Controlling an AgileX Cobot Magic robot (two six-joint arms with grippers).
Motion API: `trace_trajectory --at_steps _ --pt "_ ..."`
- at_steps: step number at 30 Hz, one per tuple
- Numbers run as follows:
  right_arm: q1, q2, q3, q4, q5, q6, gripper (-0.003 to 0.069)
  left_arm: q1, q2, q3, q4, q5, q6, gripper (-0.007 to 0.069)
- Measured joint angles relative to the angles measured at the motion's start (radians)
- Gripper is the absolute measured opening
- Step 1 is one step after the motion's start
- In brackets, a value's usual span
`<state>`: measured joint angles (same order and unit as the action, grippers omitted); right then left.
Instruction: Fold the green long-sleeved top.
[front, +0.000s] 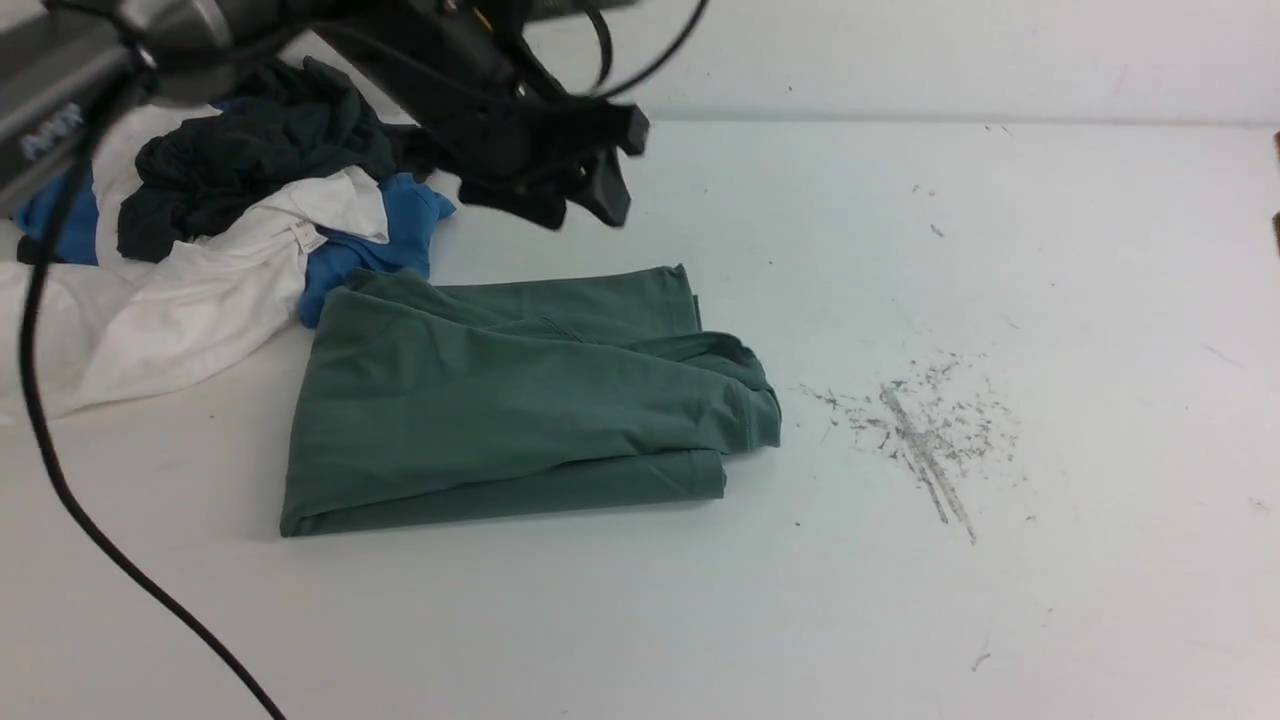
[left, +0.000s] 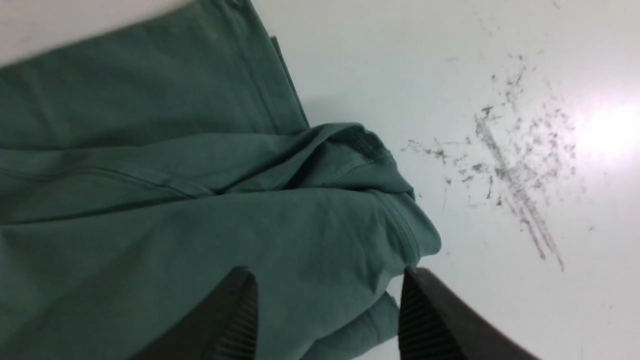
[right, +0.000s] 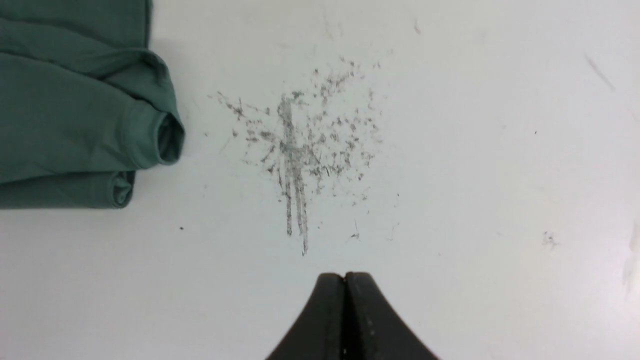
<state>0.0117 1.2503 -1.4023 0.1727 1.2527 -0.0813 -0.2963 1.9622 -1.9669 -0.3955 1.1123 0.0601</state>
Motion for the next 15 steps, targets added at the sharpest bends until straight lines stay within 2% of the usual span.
trace_trajectory --at_steps 3,6,7,9,10,15 --pt "0.000 -0.100 0.054 0.000 0.000 -0.001 -0.0015 0.033 -0.034 -0.043 0.003 0.078 0.001 0.0357" --pt "0.000 -0.232 0.178 0.000 -0.012 -0.001 -0.0015 0.062 -0.056 -0.061 0.008 0.121 0.009 0.0314" --pt "0.000 -0.326 0.292 0.000 -0.075 -0.003 -0.0015 0.075 -0.063 -0.062 0.015 0.127 0.015 0.0269" --pt "0.000 -0.381 0.379 0.000 -0.138 -0.007 -0.0015 0.081 -0.064 -0.062 0.023 0.128 0.021 0.0239" --pt "0.000 -0.467 0.488 0.003 -0.225 -0.014 -0.0015 0.088 -0.064 -0.062 0.033 0.128 0.033 0.0189" --pt "0.000 -0.688 0.842 0.048 -0.529 -0.022 -0.0015 0.094 -0.064 -0.062 0.051 0.132 0.060 0.0040"
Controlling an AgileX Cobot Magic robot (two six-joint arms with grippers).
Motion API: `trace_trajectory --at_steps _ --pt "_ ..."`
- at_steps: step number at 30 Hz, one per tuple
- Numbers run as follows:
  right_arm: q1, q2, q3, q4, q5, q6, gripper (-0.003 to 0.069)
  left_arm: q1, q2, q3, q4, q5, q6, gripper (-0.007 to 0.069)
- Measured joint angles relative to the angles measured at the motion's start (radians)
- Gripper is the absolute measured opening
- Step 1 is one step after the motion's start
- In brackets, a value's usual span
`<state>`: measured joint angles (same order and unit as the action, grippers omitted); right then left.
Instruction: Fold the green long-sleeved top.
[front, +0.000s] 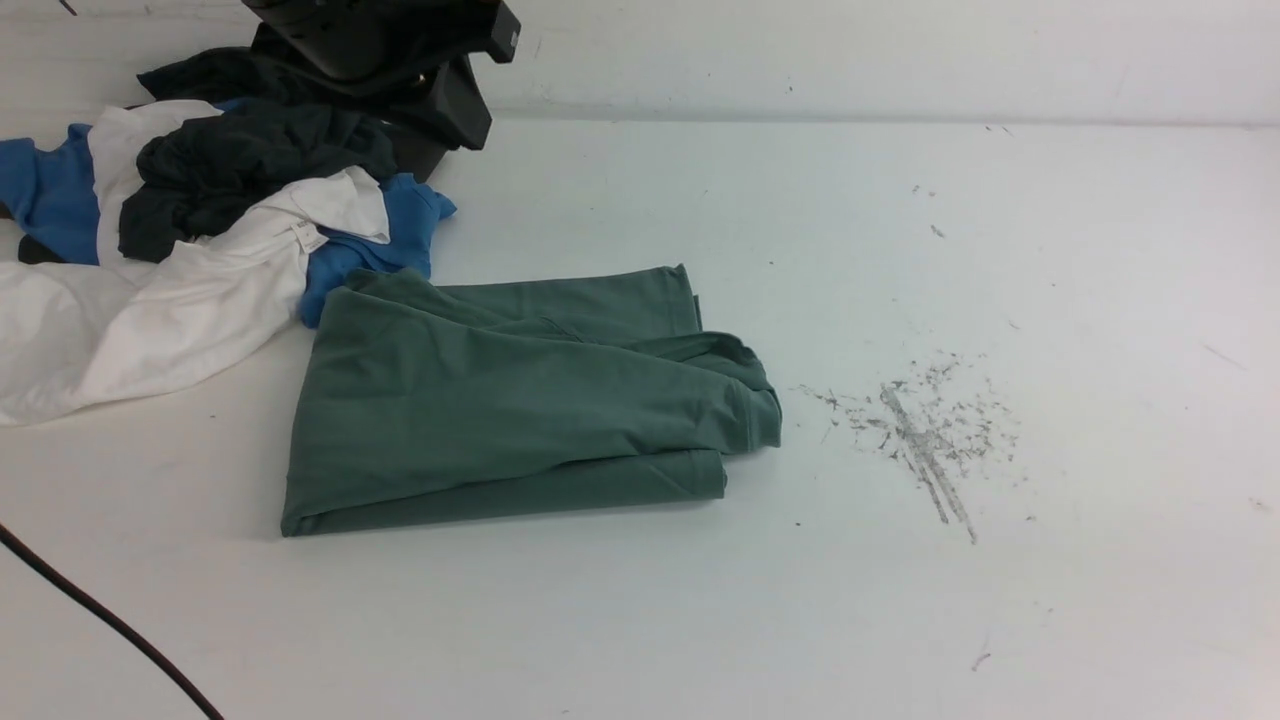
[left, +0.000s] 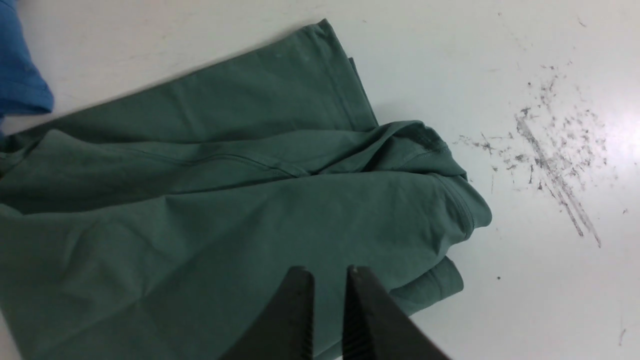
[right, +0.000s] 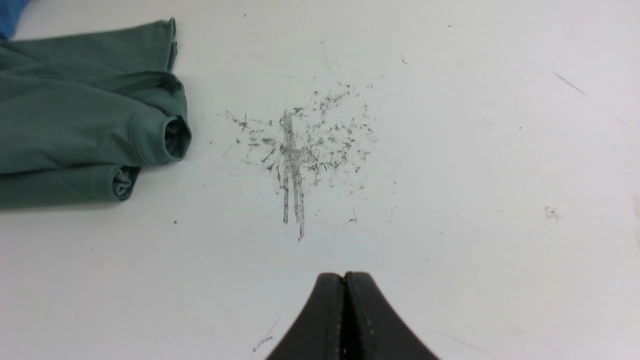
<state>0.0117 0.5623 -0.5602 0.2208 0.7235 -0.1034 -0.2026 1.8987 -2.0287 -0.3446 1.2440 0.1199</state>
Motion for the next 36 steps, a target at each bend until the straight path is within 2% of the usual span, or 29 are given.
trace_trajectory --at_steps 4,8,18,36 --pt "0.000 -0.072 0.169 0.040 -0.161 0.000 -0.0015 0.000 0.000 0.000 0.001 0.004 0.001 -0.0002" --pt "0.000 -0.095 0.268 0.053 -0.288 0.000 -0.0015 0.000 0.000 0.000 0.002 0.004 0.001 -0.0004" --pt "0.000 -0.096 0.282 0.056 -0.486 -0.019 -0.0015 0.000 0.000 0.000 0.002 0.007 0.001 -0.0004" --pt "0.000 -0.105 0.282 0.058 -0.452 -0.019 -0.0015 0.000 0.000 0.000 0.002 0.008 0.007 -0.0004"
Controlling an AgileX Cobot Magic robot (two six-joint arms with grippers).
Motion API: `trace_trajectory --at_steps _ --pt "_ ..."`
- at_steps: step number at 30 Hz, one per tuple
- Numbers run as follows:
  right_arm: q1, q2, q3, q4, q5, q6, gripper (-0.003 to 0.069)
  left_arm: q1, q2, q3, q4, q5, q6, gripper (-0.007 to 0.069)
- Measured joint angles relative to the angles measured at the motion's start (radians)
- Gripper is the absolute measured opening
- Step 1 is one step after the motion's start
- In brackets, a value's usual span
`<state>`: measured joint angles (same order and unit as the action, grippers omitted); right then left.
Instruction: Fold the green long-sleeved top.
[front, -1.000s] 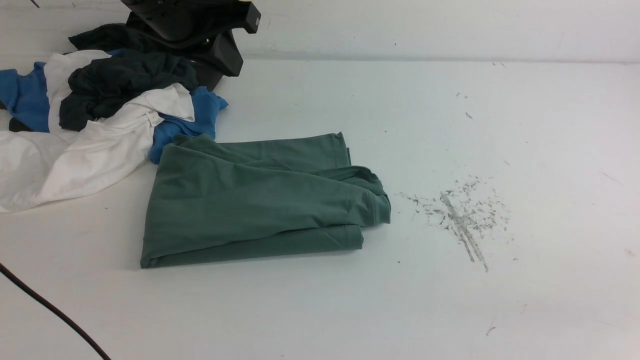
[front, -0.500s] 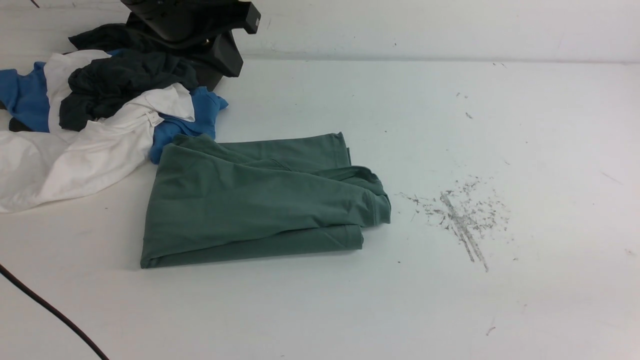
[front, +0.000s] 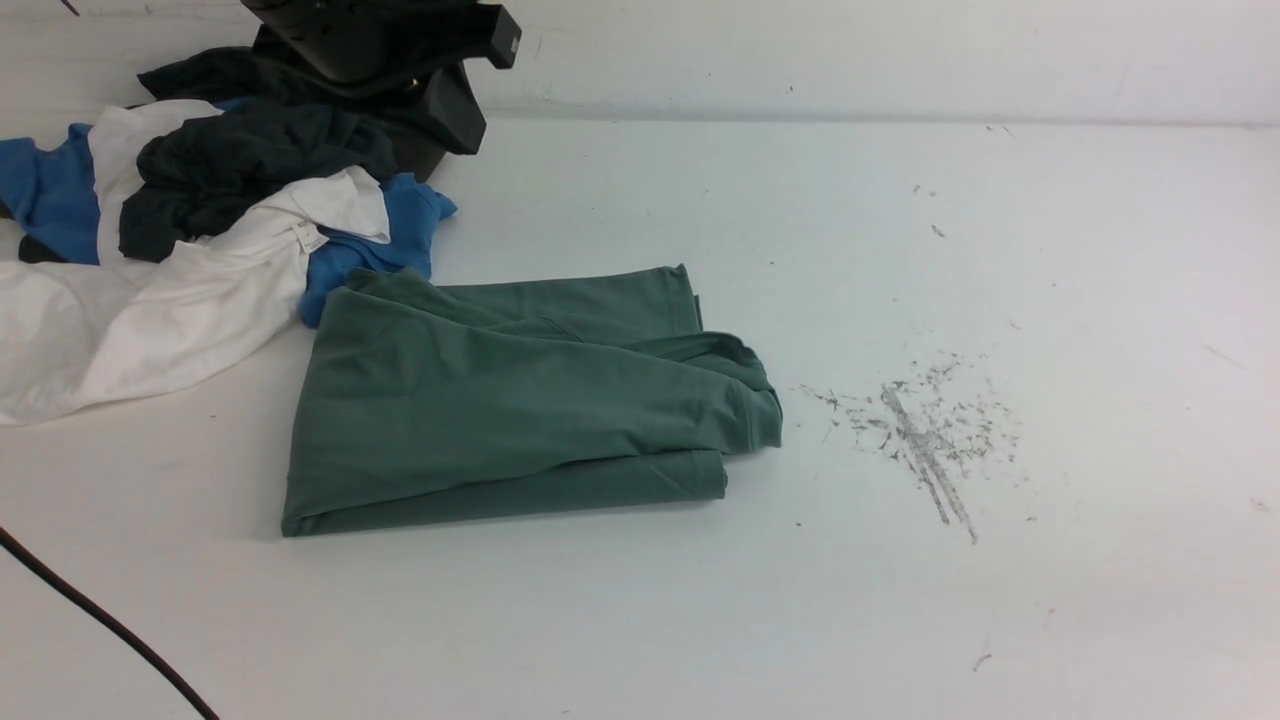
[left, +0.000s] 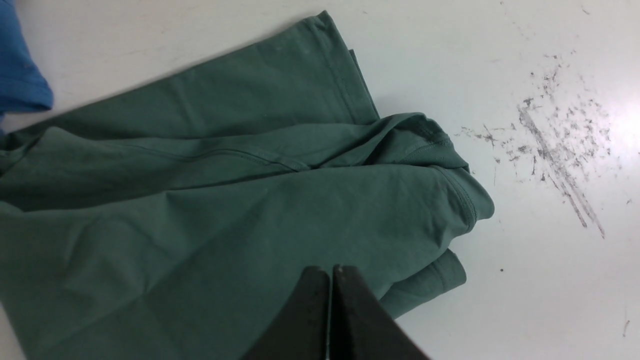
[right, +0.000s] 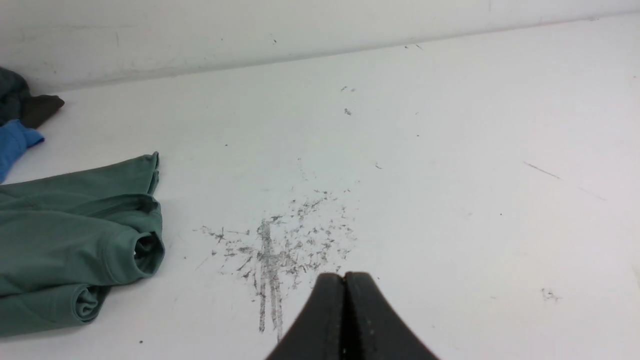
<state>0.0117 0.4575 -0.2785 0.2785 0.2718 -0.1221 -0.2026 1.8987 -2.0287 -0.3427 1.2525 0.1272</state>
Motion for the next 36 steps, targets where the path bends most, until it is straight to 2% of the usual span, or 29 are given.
trace_trajectory --at_steps 5,13,17,20,25,31,36 --pt "0.000 -0.095 0.020 -0.008 0.013 0.000 -0.0015 0.000 0.000 0.000 0.015 0.001 0.000 -0.0004" --pt "0.000 -0.370 0.250 -0.173 -0.015 -0.001 -0.0015 0.000 0.000 0.000 0.029 0.001 0.000 -0.0004" --pt "0.000 -0.437 0.304 -0.193 0.031 -0.001 -0.0015 0.000 -0.006 0.005 0.037 0.002 0.000 -0.0004" --pt "0.000 -0.466 0.304 -0.197 0.089 -0.003 -0.0015 0.000 -0.074 0.089 0.054 0.001 0.000 -0.0004" --pt "0.000 -0.468 0.303 -0.197 0.094 -0.004 -0.0015 0.000 -0.224 0.235 0.097 0.002 0.000 -0.0004" --pt "0.000 -0.468 0.303 -0.197 0.094 -0.004 -0.0015 0.000 -0.531 0.470 0.181 0.002 0.000 -0.0004" --pt "0.000 -0.468 0.303 -0.197 0.095 -0.004 -0.0015 0.000 -0.764 0.695 0.186 0.002 -0.001 -0.0004"
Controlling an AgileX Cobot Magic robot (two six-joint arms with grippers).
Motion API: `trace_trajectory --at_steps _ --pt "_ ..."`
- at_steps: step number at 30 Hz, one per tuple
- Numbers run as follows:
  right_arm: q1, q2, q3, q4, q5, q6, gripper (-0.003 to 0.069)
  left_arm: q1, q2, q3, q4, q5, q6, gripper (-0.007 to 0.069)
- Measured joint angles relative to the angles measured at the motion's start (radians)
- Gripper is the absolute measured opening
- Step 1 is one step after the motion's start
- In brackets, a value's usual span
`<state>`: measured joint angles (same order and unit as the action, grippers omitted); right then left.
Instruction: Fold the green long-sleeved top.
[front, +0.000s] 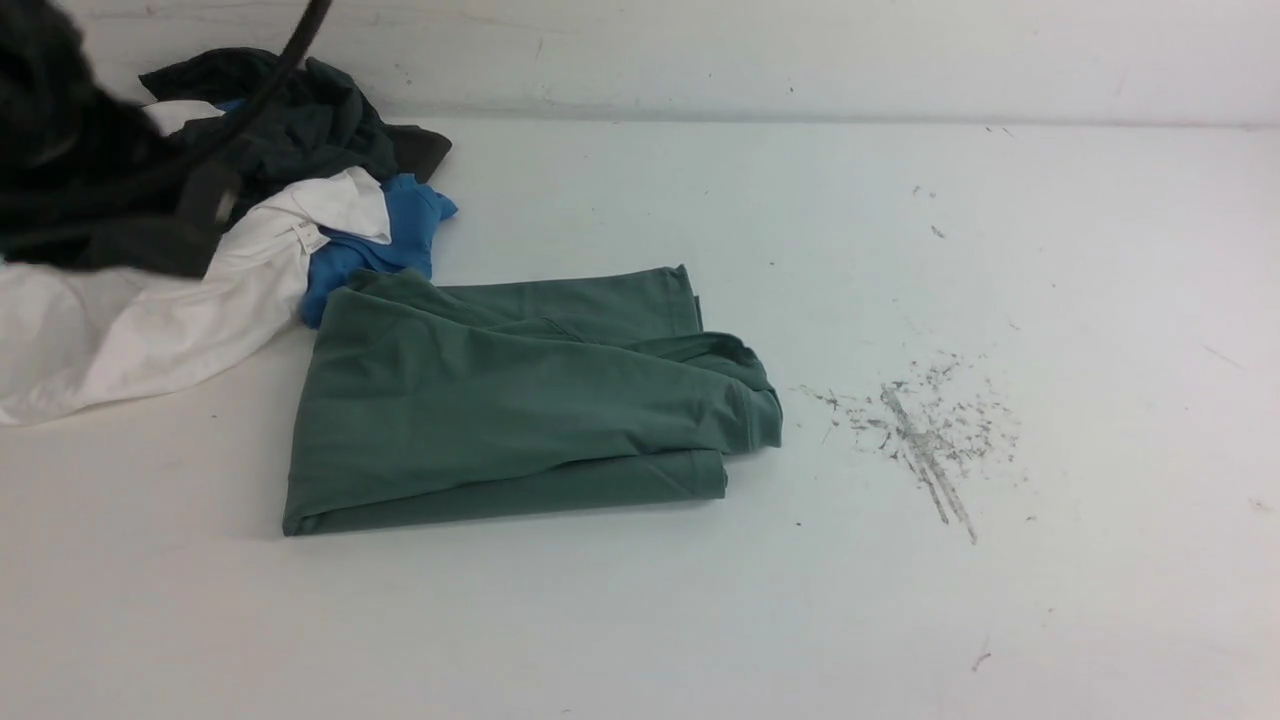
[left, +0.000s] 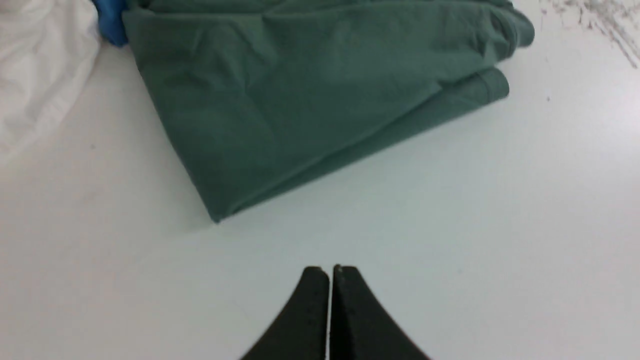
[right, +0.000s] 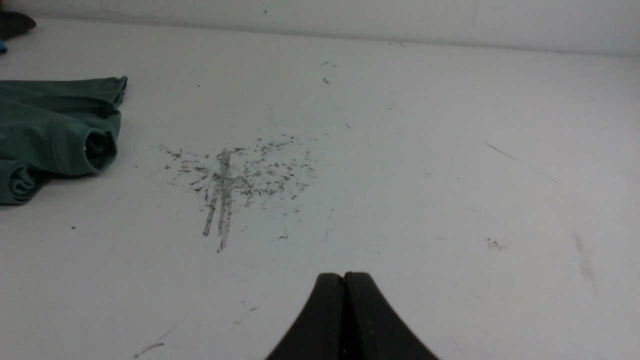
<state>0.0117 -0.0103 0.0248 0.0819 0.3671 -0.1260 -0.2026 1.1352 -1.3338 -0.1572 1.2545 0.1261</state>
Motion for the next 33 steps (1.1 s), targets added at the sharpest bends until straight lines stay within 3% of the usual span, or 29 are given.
trace_trajectory --at_steps 3,5,8,12,16,33 --pt "0.000 0.000 0.000 0.000 0.000 0.000 -0.0015 0.000 -0.119 0.130 -0.015 -0.024 -0.002 -0.0004" --pt "0.000 0.000 0.000 -0.001 0.000 0.000 -0.0015 0.000 -0.226 0.285 -0.052 -0.135 -0.002 -0.0004" --pt "0.000 0.000 0.000 -0.002 0.000 0.000 -0.0015 0.000 -0.433 0.562 -0.128 -0.424 -0.002 -0.0004" --pt "0.000 0.000 0.000 -0.002 0.000 0.000 -0.0015 0.000 -0.616 0.812 -0.134 -0.736 -0.002 -0.0004" --pt "0.000 0.000 0.000 -0.002 0.000 0.000 -0.0015 0.000 -0.732 0.947 -0.136 -0.889 -0.002 -0.0004" --pt "0.000 0.000 0.000 -0.002 0.000 0.000 -0.0015 0.000 -0.835 1.161 -0.108 -0.916 0.001 -0.0004"
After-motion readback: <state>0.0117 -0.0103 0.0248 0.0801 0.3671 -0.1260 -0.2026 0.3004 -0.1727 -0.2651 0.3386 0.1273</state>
